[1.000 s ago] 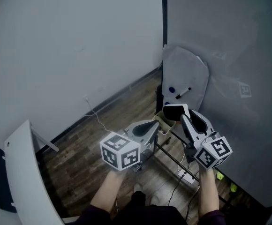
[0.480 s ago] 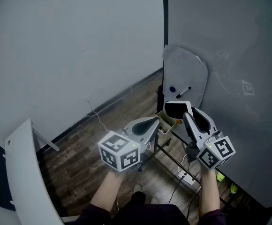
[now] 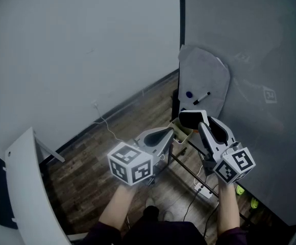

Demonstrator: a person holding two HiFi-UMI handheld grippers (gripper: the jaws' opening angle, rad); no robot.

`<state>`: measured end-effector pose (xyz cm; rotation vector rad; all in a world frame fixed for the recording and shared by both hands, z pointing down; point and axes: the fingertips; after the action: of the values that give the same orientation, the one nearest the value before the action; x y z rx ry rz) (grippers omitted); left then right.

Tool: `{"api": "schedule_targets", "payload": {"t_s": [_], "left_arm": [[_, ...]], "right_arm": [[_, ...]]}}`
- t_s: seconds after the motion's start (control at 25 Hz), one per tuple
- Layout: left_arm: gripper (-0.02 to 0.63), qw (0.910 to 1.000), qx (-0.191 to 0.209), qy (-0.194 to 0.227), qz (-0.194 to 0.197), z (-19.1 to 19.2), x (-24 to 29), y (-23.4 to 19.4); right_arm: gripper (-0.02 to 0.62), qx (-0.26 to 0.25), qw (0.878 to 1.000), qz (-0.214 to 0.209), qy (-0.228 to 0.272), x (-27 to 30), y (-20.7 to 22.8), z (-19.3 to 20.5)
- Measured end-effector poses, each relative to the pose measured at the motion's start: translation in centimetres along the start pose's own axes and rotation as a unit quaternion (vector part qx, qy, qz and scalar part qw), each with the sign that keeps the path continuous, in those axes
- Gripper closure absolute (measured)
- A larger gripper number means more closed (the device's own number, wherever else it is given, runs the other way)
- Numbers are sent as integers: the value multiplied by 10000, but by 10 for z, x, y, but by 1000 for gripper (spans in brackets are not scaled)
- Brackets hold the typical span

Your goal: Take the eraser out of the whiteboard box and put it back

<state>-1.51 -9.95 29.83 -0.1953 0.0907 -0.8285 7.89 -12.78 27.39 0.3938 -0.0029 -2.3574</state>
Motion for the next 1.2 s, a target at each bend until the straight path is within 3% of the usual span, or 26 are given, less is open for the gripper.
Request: {"api": "schedule_targets", "payload": {"t_s": [1.2], "left_arm": [[600,9958,-403,-703,414,57,46,-84]], "right_arm": [[490,-41,9947,828,-608,35,37,77]]}}
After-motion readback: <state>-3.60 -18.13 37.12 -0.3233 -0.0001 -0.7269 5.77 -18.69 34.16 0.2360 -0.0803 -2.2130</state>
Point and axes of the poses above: the fingertips, and each gripper's own axes: x forward along the fingers, y to its right, z out of its underside, and after that the axes turned 3 degrees about y, right-handed
